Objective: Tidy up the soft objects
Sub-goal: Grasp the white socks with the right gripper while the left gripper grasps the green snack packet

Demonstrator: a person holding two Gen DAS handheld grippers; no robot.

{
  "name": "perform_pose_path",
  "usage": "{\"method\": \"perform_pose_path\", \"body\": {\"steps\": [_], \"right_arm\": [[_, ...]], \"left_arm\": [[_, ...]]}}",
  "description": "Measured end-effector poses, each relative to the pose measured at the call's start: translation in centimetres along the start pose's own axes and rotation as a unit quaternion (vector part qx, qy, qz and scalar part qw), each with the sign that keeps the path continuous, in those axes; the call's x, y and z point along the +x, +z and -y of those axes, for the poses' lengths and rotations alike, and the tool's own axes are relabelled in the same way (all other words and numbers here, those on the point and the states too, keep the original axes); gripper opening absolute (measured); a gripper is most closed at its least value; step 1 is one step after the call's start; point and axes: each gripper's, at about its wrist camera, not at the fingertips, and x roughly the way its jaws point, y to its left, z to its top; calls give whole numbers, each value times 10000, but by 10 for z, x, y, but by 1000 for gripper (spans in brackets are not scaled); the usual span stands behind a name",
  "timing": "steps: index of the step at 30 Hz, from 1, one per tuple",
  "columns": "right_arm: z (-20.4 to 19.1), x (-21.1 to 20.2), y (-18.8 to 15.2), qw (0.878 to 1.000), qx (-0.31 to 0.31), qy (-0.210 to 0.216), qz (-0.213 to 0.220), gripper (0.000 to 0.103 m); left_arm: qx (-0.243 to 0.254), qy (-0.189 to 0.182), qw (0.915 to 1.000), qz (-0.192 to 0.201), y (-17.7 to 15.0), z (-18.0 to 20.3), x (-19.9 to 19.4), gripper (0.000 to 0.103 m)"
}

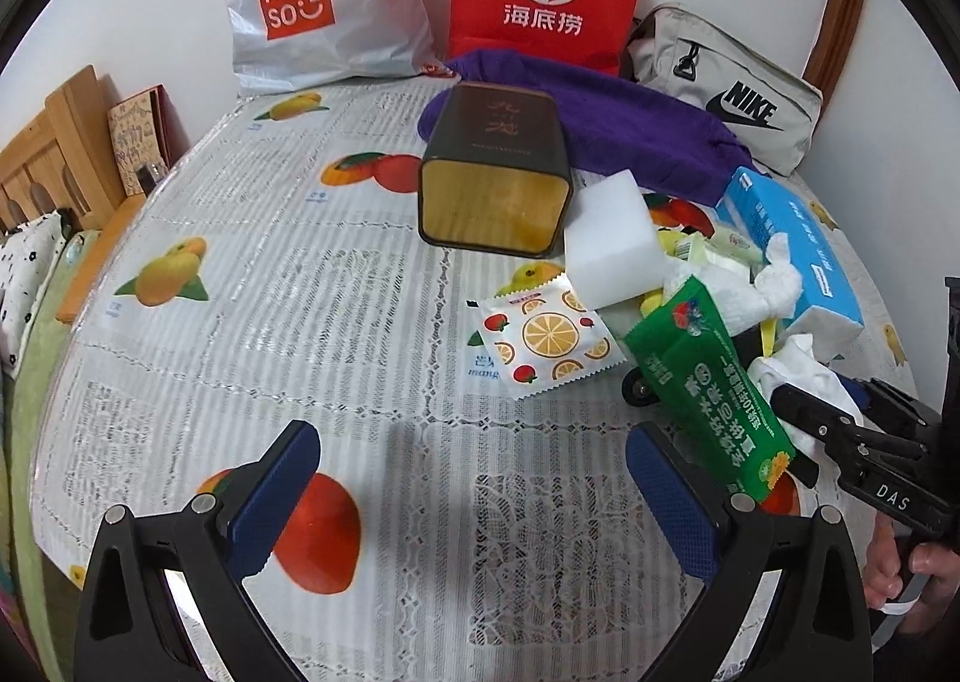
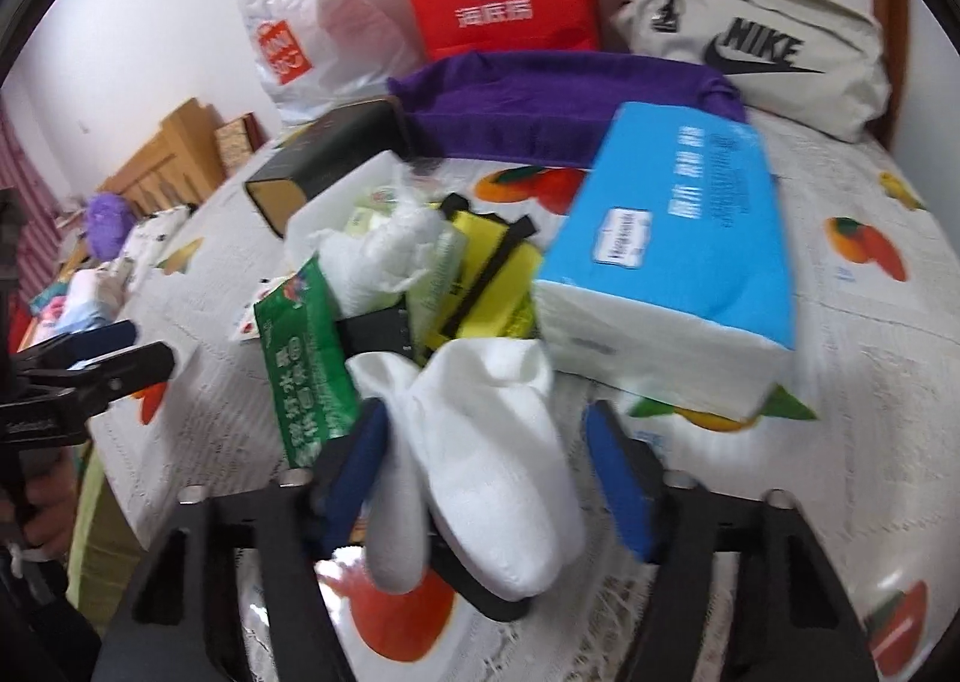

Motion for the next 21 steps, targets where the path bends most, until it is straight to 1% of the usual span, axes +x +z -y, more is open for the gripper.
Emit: {"method": "perform_pose_path", "body": {"steps": [2,3,4,8,12,15,19,21], "right_arm": [[-3,0,-1,9998,-150,107,2,39],[-5,-3,-1,9997,-197,98,44,35],[-5,-7,0,9997,-209,112,93,34],[-3,-21,3,9994,-91,262,227,31],[2,-32,2,9995,-22,131,288,30],[9,-40,-1,9994,64,67,333,29],[19,-49,-4,9992,120,-57,387,29],[24,-56,-5,9987,137,-102,471,29]], "left_arm": [[3,-57,10000,1,0,1,2,102],[-5,-105,9999,12,1,2,3,102],[-14,-163,9999,19,2,2,3,102],[-7,-460,9989,36,8,8,3,102],[25,-723,9973,-98,11,23,8,102],[83,-960,9949,-315,6,41,16,102],[120,-1037,9931,-532,2,62,29,102],[52,-1062,9924,-618,2,69,33,102]]}}
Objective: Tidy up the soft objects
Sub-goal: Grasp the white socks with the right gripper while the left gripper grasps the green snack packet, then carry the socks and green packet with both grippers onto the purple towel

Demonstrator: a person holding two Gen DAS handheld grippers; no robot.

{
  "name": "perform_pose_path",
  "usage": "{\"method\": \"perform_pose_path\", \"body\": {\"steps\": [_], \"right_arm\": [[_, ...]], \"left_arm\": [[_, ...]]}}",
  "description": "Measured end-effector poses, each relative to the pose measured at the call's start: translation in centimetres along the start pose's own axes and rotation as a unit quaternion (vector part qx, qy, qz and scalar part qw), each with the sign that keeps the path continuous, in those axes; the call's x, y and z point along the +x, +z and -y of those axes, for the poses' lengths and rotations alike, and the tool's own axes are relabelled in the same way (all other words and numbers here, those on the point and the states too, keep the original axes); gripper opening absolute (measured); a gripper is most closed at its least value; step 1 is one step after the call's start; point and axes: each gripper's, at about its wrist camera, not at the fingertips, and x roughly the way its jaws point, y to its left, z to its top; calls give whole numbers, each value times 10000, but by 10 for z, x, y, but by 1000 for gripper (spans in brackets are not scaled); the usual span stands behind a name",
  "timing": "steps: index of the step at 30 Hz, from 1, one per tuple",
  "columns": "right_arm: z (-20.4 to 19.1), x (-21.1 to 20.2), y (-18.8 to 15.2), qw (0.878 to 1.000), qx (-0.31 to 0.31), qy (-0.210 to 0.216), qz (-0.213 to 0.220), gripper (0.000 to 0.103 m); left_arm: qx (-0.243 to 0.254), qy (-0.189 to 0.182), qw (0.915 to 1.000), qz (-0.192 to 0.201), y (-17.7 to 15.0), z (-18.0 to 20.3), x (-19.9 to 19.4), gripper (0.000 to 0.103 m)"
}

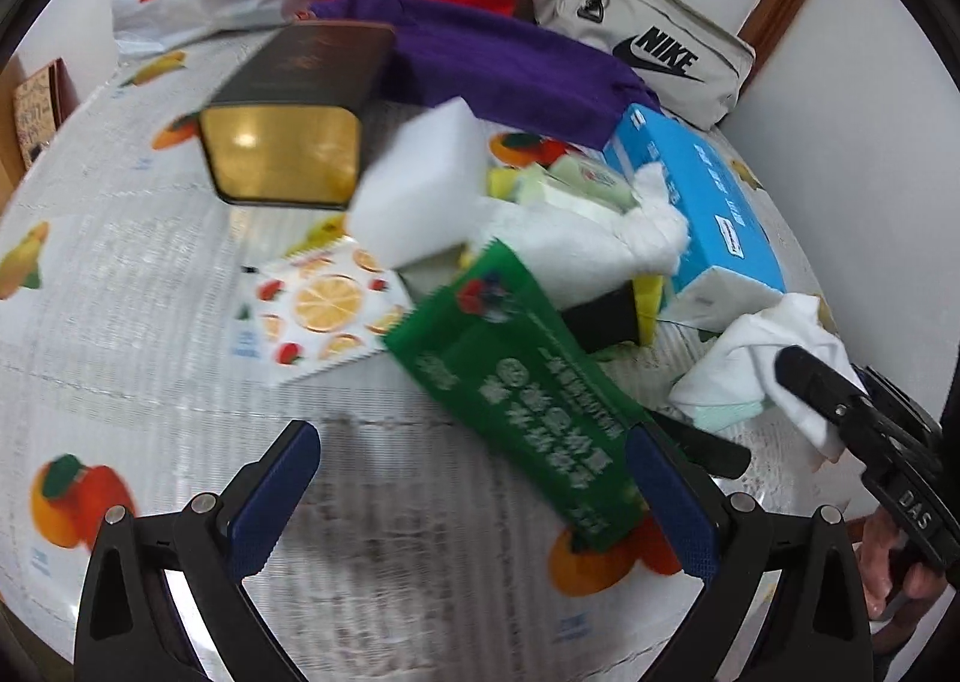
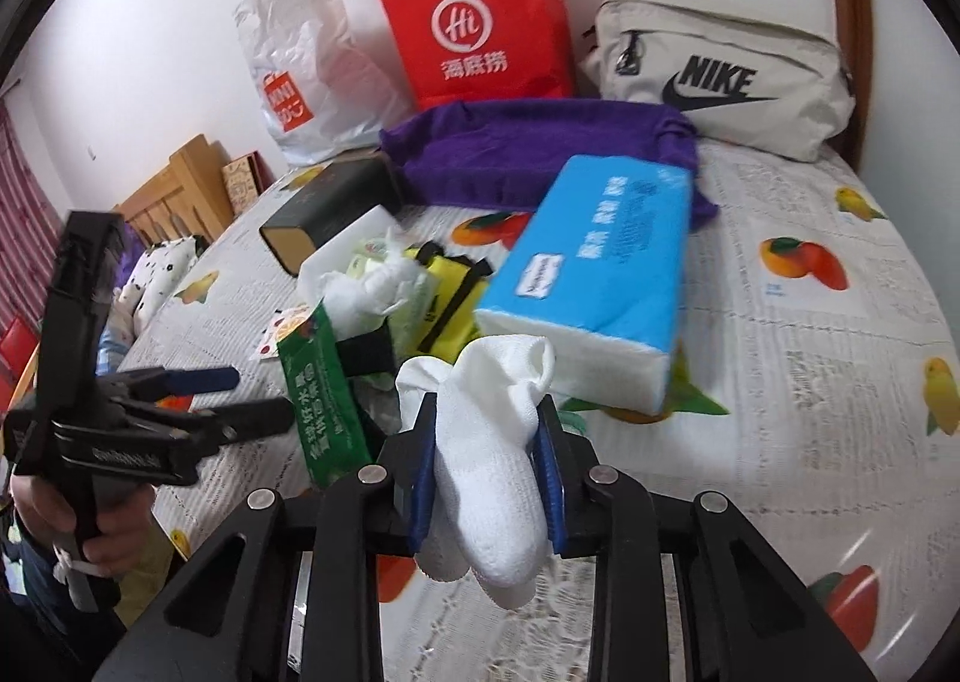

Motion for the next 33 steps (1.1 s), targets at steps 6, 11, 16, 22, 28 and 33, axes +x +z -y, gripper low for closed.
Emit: {"method": "perform_pose_path", "body": {"steps": [6,11,16,22,28,33], "right_arm": [[10,-8,0,10000,38,-16,44,29],[12,-8,-4,9999,-53,90,32,29],[20,-6,-8,9998,68,179,8,29],[26,-6,-11,9995,234,188,4,29],[22,-9,-12,9996,238,117,27,29],[18,-16,-10,9998,181,78,79,29]], "left_arm": [[-205,137,9997,-85,7,14,14,102],[-278,303,9992,10,11,24,23,100],[-52,453,9989,106,13,25,17,69],[11,367,9992,150,14,13,5,46],[152,430,9987,238,11,5,-7,43],[179,482,9982,310,8,-2,-18,42]]}}
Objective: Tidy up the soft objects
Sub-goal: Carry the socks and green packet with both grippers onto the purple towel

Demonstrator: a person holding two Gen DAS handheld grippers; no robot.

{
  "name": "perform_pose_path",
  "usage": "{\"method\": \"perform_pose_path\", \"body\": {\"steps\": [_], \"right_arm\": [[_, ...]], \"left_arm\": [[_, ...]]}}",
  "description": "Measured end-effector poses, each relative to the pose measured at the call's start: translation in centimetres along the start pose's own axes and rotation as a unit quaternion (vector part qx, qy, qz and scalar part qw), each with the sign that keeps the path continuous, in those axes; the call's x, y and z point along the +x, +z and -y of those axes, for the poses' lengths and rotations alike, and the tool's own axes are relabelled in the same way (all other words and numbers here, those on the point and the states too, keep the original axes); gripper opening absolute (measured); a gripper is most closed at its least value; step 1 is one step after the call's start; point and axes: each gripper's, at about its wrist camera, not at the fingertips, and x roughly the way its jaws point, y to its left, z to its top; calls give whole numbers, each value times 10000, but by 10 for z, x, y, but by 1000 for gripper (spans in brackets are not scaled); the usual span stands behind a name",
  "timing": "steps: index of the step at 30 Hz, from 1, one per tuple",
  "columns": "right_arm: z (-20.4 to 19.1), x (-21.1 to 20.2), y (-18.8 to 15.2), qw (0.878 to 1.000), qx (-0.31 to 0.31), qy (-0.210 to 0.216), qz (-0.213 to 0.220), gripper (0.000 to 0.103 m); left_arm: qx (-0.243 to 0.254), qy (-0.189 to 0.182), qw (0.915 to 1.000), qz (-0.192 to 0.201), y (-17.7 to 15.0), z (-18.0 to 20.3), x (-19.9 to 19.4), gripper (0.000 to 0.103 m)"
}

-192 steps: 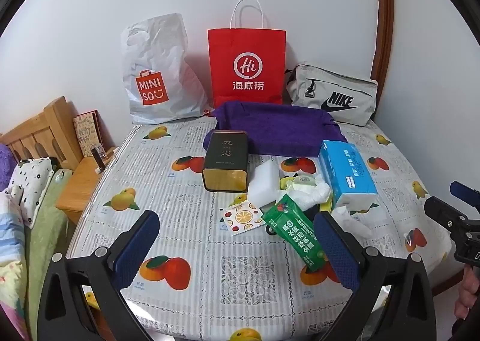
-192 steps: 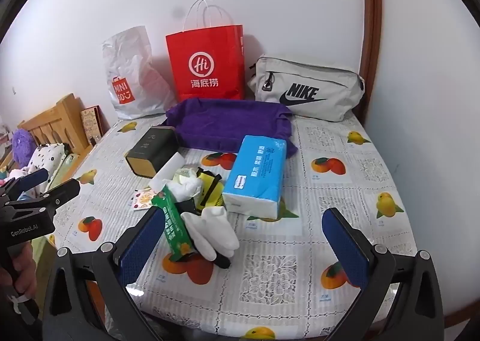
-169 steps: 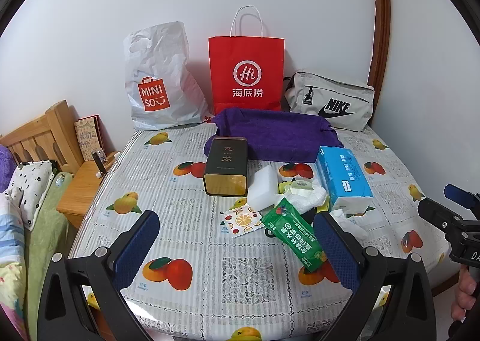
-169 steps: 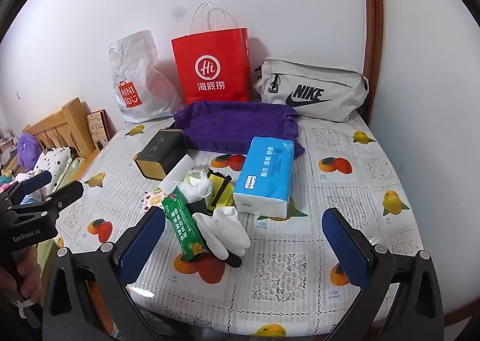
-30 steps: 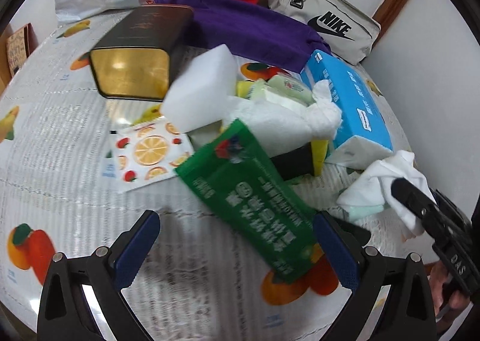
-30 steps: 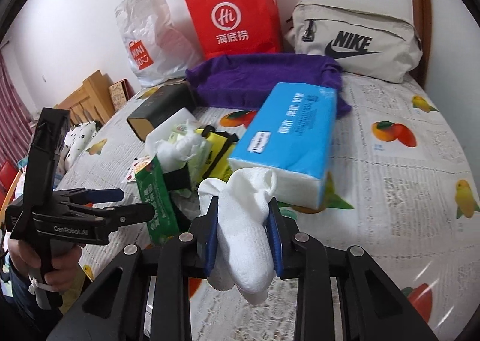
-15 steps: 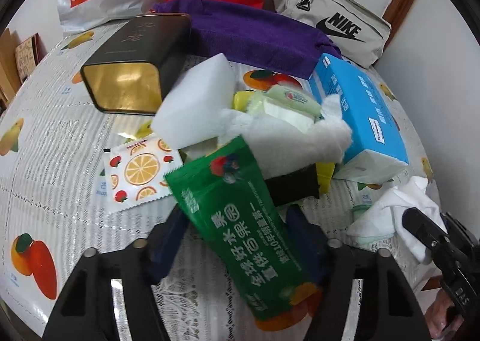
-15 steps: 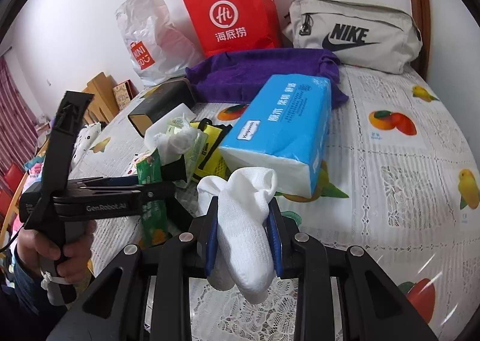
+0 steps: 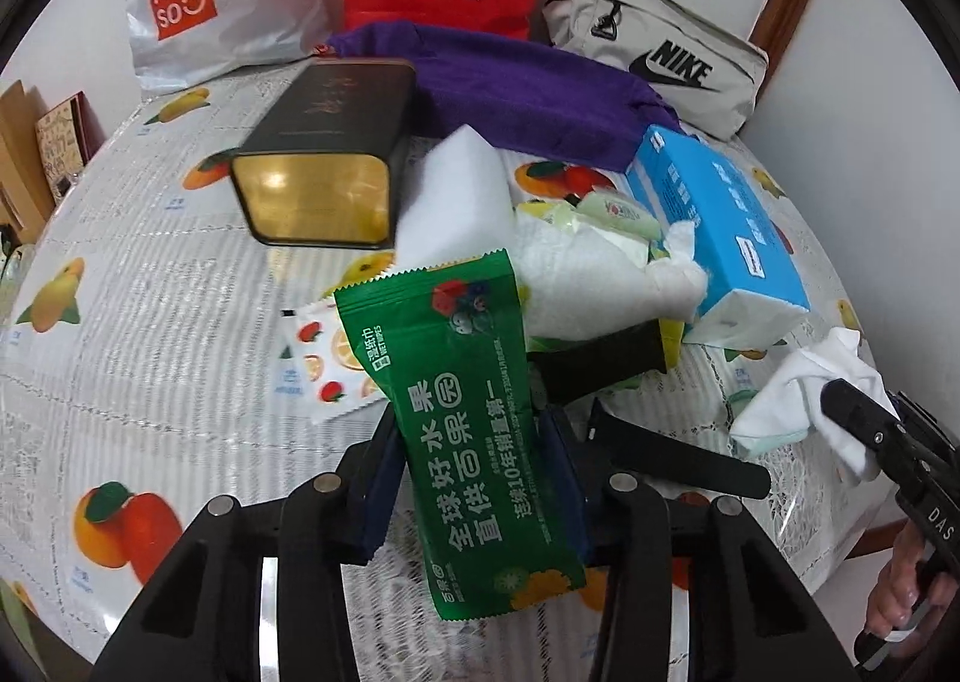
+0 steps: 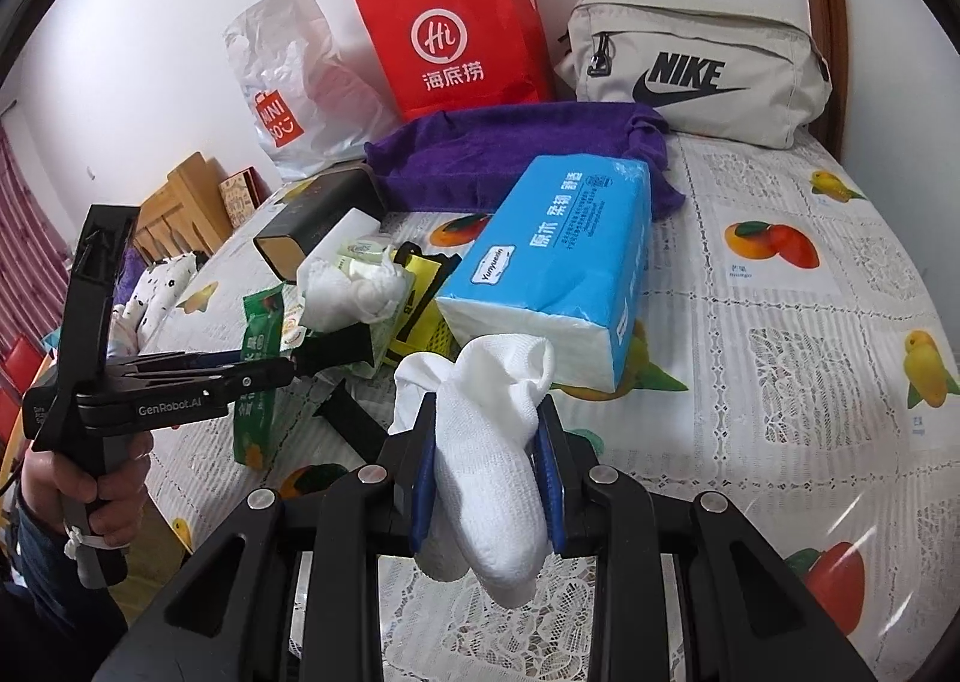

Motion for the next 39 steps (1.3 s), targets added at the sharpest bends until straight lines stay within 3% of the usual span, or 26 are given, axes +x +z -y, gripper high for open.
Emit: {"method": "perform_pose_path", "body": {"steps": [14,28,39], "right_arm": [[-5,-7,4,9999,37,-84,-92,29],[7,19,8,9985,263,-240,-419,29],[-10,-11,41,9999,-49,-81,-79,29]], "left_arm": [[-415,152,9985,328,14,-46,-27,42],[-600,152,9980,151,44,-74,-3,42],[-573,172,9978,269,68,-78,-16,42]]}}
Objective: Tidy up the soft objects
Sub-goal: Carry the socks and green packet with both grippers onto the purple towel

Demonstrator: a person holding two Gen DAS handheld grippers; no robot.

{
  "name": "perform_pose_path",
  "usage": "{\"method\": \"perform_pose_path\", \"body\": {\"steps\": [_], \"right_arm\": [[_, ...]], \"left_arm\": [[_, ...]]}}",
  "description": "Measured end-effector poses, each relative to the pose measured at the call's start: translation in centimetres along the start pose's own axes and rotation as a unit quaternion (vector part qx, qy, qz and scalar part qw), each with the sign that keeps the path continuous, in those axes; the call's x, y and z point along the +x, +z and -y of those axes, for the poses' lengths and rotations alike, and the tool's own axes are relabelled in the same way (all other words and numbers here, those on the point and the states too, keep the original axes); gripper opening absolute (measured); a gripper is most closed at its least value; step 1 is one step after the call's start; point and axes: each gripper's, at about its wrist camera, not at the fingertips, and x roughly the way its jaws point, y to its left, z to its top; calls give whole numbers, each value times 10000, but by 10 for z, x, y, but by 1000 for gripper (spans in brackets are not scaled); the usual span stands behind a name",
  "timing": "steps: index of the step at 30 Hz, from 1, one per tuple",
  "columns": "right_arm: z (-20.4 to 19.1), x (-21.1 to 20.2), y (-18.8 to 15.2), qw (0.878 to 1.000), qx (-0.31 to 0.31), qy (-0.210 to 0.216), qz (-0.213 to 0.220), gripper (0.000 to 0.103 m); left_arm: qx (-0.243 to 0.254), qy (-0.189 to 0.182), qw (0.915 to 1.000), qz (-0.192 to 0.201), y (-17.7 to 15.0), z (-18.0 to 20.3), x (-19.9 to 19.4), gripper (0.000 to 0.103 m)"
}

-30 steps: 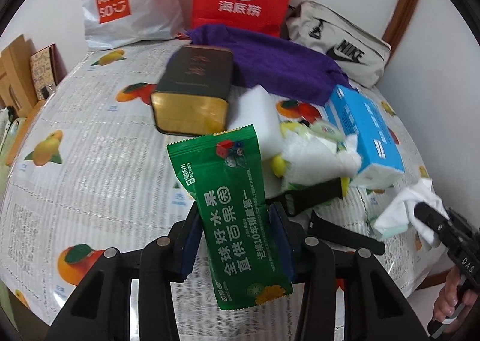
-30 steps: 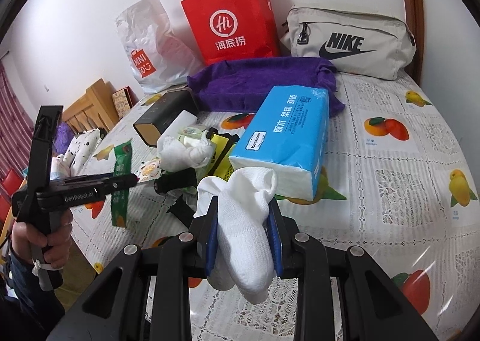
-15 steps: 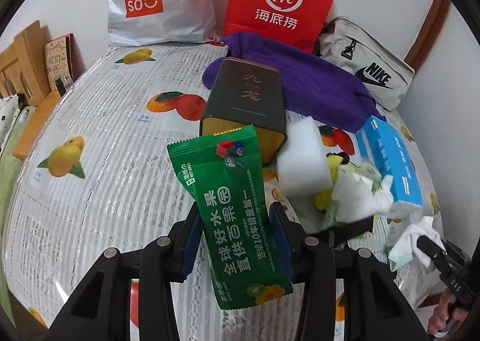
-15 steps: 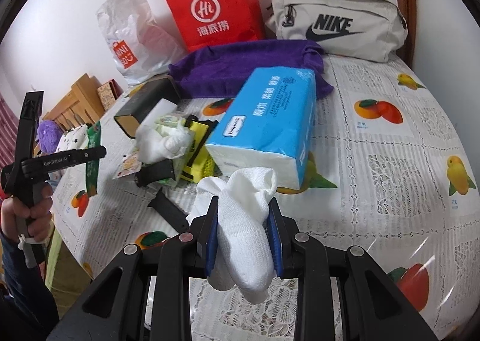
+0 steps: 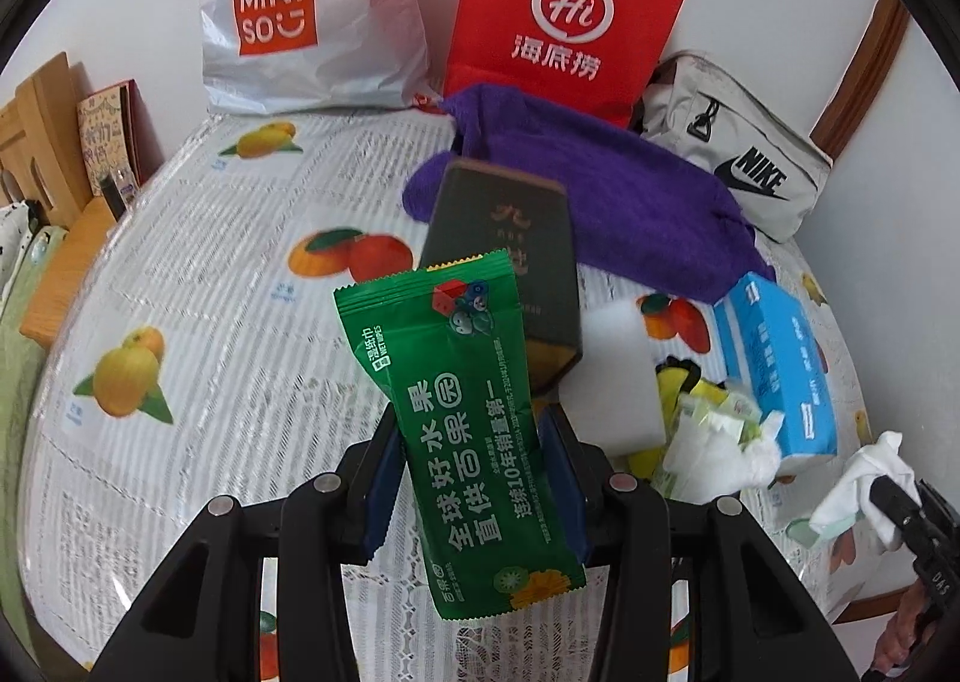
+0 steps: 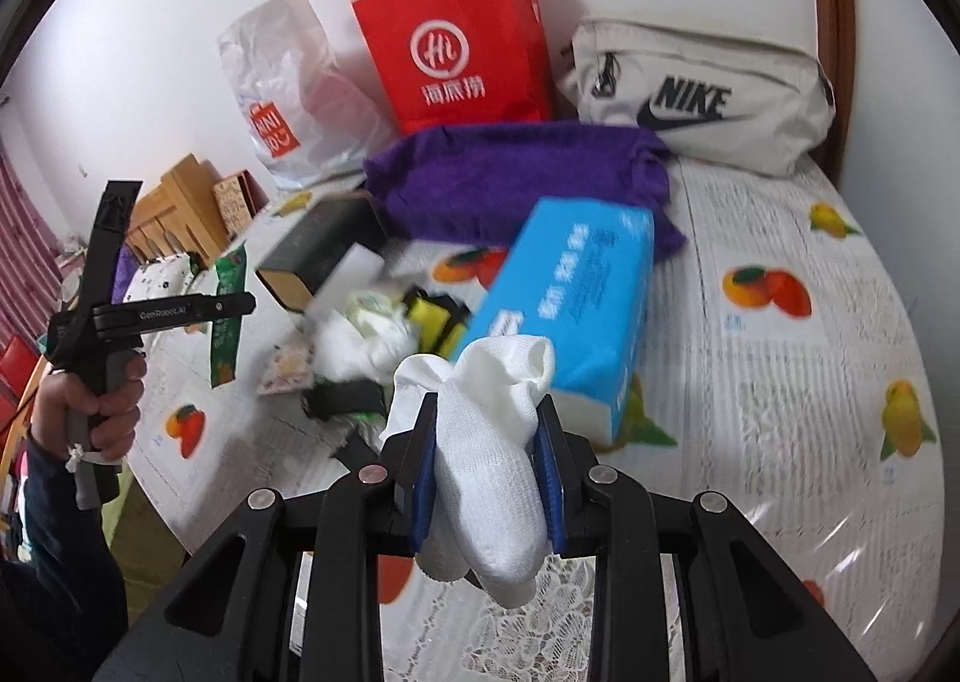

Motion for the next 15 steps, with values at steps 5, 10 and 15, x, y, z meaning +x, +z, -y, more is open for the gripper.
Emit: {"method": "perform_pose_path", "body": {"steps": [5,10,15], "right_arm": [[1,-5,21,9999,17,-5,169,29],[7,1,42,9998,45,-37,206,29],[12,7,64,9996,47,-46,290,29]], "left_arm": [[16,26,9999,166,13,1,-12,42],[76,77,9996,269,30,5,-18,42],[129,96,9992,358,47,11,-19,42]]}}
